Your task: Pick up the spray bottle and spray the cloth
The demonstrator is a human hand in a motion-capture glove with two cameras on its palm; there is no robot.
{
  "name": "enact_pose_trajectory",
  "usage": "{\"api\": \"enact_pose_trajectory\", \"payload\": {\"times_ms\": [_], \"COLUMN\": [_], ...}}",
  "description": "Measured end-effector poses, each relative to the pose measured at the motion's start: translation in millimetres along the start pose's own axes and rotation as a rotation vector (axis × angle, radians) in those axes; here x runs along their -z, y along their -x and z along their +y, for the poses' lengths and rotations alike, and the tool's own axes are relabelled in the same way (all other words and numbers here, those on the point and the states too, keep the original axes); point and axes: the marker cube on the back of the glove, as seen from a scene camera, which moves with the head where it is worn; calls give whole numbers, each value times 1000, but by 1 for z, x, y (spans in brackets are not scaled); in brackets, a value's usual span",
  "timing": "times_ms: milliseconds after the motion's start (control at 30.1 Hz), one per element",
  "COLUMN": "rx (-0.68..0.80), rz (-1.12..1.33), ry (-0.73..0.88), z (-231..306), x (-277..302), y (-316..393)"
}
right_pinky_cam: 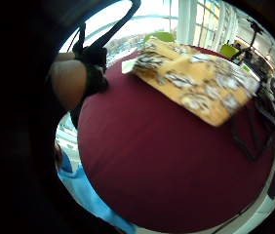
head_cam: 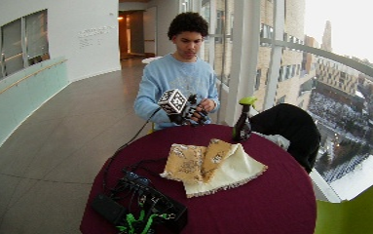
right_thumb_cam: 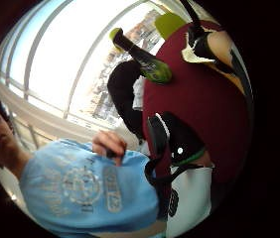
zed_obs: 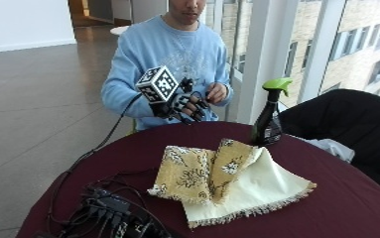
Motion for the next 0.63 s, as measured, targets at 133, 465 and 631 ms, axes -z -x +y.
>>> {"api": "enact_pose_trajectory", "payload": {"times_ms": [133, 465, 631], "rx": [-28, -104, -126], "rz": [100, 181, 199], "ry": [11, 21, 23], "z": [34, 72, 77], "x": [16, 39, 44], "y": [-17, -48, -52]}}
